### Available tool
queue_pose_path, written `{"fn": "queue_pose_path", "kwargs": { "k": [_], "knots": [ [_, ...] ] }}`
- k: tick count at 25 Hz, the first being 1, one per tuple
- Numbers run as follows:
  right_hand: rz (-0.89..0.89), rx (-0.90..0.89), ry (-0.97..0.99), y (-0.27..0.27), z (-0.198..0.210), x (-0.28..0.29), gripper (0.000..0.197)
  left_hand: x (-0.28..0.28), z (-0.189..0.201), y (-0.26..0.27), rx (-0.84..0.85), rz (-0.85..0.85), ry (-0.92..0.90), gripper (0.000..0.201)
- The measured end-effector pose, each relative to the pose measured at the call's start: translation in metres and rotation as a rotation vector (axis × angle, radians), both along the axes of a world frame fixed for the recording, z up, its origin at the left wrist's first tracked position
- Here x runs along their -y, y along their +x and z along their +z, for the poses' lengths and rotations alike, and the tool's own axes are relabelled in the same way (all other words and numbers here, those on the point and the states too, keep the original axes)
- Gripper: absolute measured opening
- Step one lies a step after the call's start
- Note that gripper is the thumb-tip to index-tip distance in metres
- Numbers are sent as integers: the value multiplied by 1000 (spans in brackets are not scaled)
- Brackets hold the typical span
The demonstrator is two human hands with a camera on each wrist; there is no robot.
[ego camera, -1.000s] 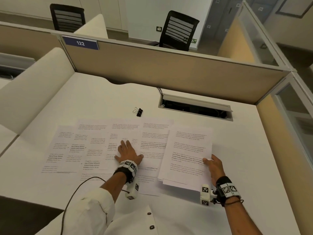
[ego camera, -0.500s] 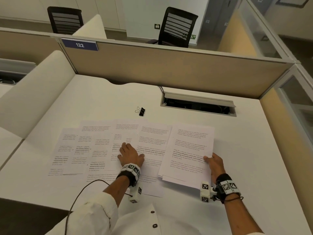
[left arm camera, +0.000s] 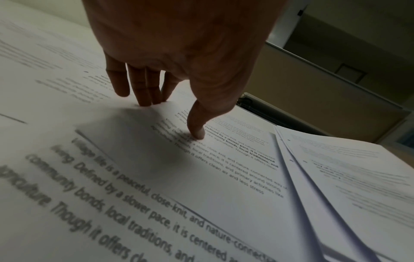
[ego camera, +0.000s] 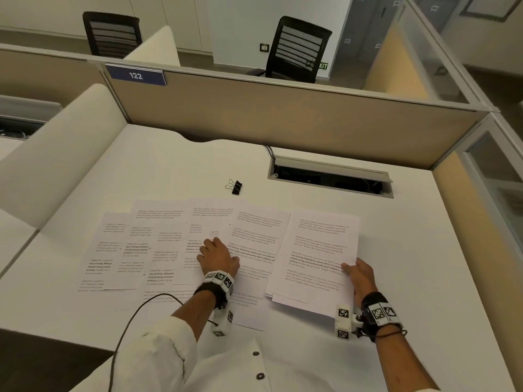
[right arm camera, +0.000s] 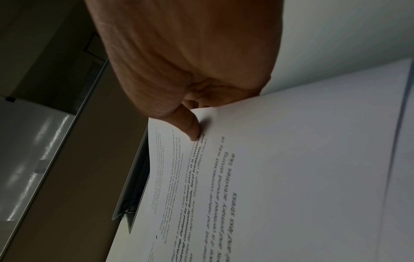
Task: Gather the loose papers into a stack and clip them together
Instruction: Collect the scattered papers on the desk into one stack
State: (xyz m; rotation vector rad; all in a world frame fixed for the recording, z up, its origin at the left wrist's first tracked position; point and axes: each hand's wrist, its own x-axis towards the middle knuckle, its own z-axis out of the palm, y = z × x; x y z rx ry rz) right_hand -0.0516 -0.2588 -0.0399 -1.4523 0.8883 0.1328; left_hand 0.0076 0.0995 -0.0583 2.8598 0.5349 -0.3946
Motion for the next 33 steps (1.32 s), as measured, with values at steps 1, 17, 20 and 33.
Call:
{"fn": "queue_pose_path", "kwargs": {
  "k": [1, 17, 20, 33],
  "knots": [
    [-1, -5, -3, 0, 0, 0, 31, 1, 0, -1, 3, 2, -6, 75],
    [14, -70, -71, -5, -13, 6, 28, -16, 15, 5, 57, 244, -566, 61],
    [27, -62, -92, -4, -12, 6, 30, -19, 13, 8, 91, 164, -560, 48],
    [-75, 120, -76, -9, 12, 41, 39, -25, 124, 34, 154, -69, -1350, 57]
  ]
}}
